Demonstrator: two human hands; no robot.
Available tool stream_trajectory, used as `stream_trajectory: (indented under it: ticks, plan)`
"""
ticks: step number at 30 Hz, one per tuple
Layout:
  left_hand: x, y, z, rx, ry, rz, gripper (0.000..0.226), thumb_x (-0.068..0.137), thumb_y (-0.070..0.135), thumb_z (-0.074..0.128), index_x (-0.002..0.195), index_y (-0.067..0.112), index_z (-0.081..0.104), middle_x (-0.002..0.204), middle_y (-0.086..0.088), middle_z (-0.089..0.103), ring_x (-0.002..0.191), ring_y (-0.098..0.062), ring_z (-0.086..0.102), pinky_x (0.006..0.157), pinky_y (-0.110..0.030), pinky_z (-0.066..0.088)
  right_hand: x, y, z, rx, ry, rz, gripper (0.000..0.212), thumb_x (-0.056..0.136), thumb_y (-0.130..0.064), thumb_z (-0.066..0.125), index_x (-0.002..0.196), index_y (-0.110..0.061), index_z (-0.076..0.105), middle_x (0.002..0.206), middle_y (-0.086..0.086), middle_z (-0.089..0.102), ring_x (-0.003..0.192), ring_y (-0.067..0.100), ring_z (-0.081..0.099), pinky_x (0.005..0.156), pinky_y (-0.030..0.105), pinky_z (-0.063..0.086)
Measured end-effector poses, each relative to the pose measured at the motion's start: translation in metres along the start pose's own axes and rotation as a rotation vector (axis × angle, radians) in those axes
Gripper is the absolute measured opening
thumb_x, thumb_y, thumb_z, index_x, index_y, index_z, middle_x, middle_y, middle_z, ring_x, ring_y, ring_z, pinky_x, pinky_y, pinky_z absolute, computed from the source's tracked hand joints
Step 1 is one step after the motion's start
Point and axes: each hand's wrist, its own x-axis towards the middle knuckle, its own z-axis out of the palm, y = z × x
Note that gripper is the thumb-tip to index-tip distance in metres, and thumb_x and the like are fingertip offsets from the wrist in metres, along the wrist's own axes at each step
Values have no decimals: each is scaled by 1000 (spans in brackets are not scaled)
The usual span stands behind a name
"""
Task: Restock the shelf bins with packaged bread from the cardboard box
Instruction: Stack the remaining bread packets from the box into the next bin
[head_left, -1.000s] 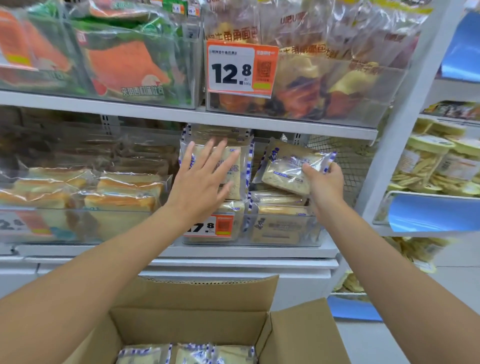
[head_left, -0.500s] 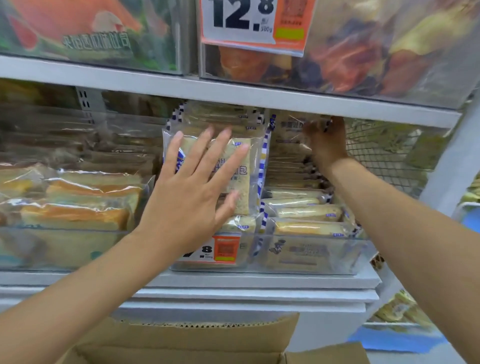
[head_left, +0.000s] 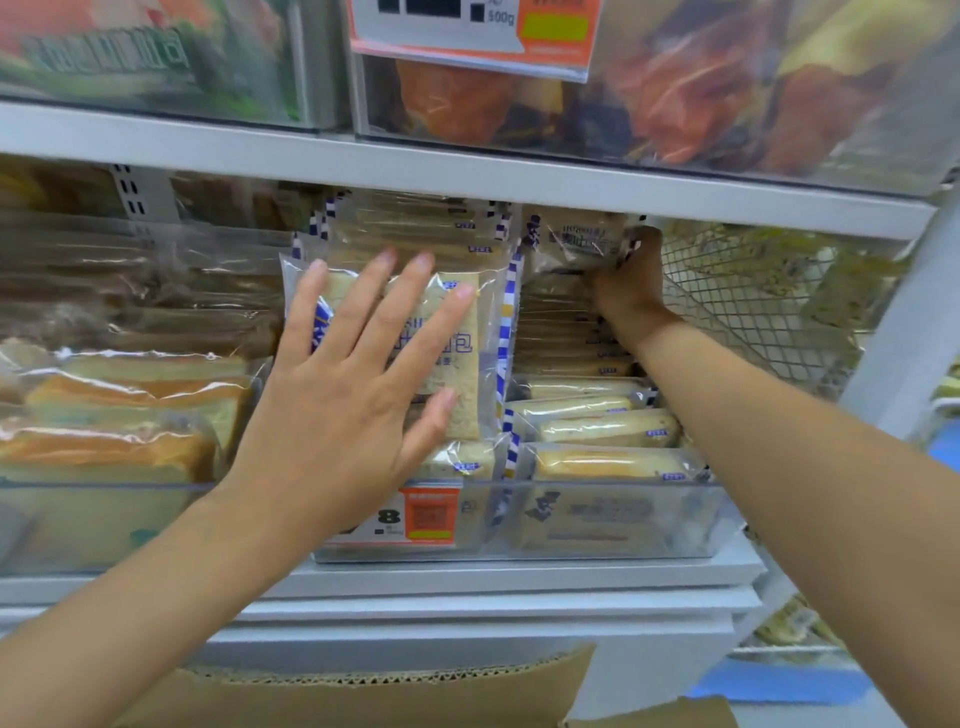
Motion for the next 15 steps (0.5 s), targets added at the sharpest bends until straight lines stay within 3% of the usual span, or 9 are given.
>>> stream_trajectory:
  ticks: [2, 5, 9, 12, 15]
  plan:
    - [0, 0, 0, 1, -1, -1, 61, 99, 45, 28, 154, 19, 25, 158, -13, 28, 145, -33, 27, 117, -60, 15, 2, 2, -1, -5, -19, 8, 51, 87, 1, 55, 132, -14, 34, 123, 8, 54, 103, 22, 58, 85, 38, 55]
    - [1, 1, -1, 3, -2, -5, 61, 99, 45, 28, 154, 19, 25, 158, -14, 28, 145, -33, 28, 117, -60, 15, 3, 3, -1, -111, -116, -45, 53, 90, -3, 57, 137, -16, 35, 114, 3, 54, 88, 13, 56, 71, 28, 53]
    - [0, 1, 0, 8, -7, -5, 61, 99, 45, 28, 154, 19, 25, 158, -13, 27, 145, -33, 27, 117, -59, 14, 6, -1, 3, -219, -36, -126, 50, 92, -7, 55, 138, -20, 41, 106, 0, 59, 92, 17, 57, 84, 36, 54]
    - [0, 1, 0, 5, -4, -8, 61, 98, 45, 29, 154, 19, 26, 158, -13, 27, 146, -33, 27, 117, -59, 14, 7, -5, 6, -231, -55, -156, 49, 93, -5, 55, 138, -18, 44, 123, 5, 61, 94, 13, 54, 85, 26, 49]
    - [0, 1, 1, 6, 6, -5, 61, 99, 45, 28, 154, 19, 25, 158, -13, 27, 145, -33, 27, 118, -59, 13, 8, -1, 6, -212, -49, -100, 64, 91, -8, 61, 147, -16, 32, 137, 9, 52, 111, 19, 56, 83, 19, 38]
